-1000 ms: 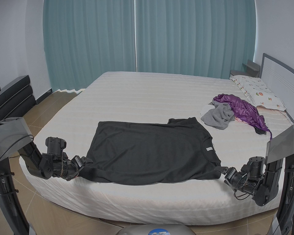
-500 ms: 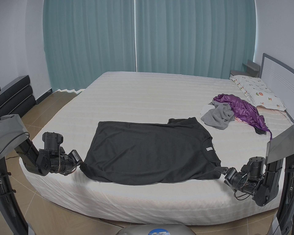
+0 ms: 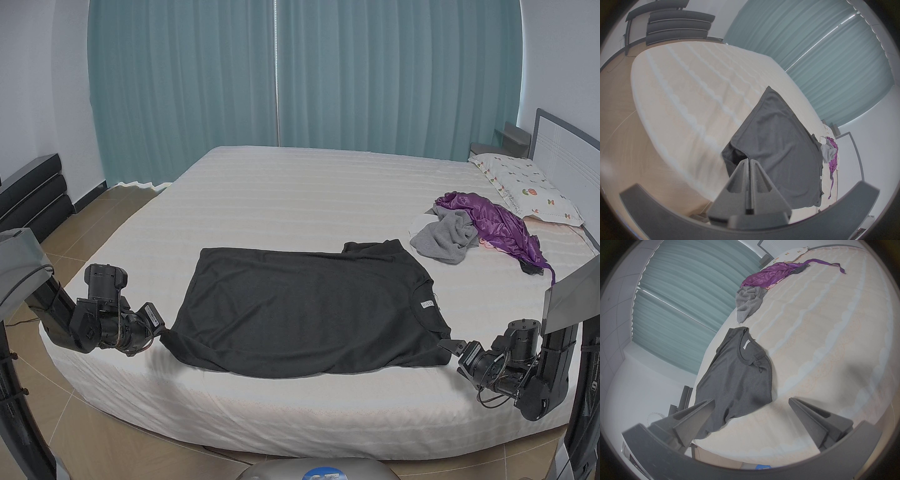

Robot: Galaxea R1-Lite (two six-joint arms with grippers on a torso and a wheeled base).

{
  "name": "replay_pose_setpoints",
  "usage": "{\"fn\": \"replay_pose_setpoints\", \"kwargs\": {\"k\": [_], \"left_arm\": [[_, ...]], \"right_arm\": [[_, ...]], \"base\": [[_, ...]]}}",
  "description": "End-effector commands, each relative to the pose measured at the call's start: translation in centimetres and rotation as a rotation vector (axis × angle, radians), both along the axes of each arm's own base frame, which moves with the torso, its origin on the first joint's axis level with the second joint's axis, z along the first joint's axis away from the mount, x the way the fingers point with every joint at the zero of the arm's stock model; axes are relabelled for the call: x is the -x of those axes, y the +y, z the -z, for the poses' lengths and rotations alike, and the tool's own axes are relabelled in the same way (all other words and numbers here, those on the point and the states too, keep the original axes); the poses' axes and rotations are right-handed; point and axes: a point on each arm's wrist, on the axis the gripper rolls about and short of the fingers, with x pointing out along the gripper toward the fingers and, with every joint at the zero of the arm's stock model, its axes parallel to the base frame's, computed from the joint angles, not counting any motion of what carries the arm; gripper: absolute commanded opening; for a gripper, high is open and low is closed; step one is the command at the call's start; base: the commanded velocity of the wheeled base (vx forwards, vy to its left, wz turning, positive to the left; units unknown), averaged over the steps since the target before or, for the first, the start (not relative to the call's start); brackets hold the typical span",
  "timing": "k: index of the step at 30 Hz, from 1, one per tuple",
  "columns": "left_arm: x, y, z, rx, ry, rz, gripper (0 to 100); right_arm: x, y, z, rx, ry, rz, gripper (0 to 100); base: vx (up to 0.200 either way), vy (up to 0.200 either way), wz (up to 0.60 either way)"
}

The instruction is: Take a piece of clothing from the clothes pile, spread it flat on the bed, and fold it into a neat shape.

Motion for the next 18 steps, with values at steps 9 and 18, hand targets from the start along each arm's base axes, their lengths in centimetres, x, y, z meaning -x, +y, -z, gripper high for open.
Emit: {"fn": "replay_pose_setpoints", "kwargs": {"k": [9, 18], "left_arm": [[2.8, 0.0, -3.6, -0.013, 0.024, -0.011, 0], [3.9, 0.9, -2.5, -0.072, 0.119, -0.020, 0]], "right_arm": [[-0.1, 0.0, -0.2, -0.002, -0.015, 0.002, 100], [-0.2, 0.1, 0.0, 0.002, -0.015, -0.004, 100]], "base": [[0.000, 0.000, 0.00], [0.000, 0.000, 0.00]]}}
